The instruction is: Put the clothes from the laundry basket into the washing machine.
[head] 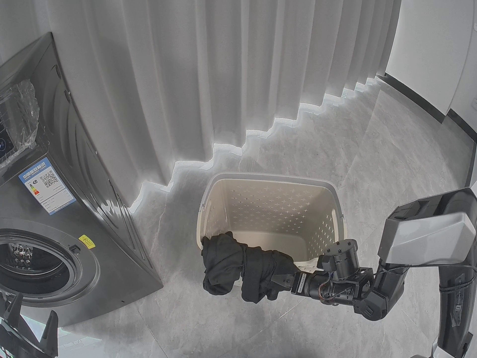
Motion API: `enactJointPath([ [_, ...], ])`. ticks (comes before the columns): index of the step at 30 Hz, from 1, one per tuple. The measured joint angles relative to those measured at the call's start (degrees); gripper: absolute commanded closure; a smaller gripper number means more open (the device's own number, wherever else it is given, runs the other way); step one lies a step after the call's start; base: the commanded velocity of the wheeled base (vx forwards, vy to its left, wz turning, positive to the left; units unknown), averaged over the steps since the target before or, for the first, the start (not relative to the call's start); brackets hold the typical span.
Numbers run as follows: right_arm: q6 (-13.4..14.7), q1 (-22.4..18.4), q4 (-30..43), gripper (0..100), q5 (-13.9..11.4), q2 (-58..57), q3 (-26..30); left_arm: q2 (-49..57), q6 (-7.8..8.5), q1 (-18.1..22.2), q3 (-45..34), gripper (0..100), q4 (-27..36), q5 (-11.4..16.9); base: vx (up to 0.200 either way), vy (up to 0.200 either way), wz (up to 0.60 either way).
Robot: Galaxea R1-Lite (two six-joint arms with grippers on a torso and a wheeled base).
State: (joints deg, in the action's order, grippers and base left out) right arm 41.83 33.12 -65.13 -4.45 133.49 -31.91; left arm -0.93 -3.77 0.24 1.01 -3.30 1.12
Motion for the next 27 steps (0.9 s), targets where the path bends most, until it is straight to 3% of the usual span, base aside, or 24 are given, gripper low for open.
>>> enactJointPath([
  [27, -0.09, -2.91, -2.99, 0, -0.28, 6.51, -6.56, 0.00, 0.00, 0.00, 0.00, 0, 0.00, 0.02, 0.000, 0.000, 0.00],
])
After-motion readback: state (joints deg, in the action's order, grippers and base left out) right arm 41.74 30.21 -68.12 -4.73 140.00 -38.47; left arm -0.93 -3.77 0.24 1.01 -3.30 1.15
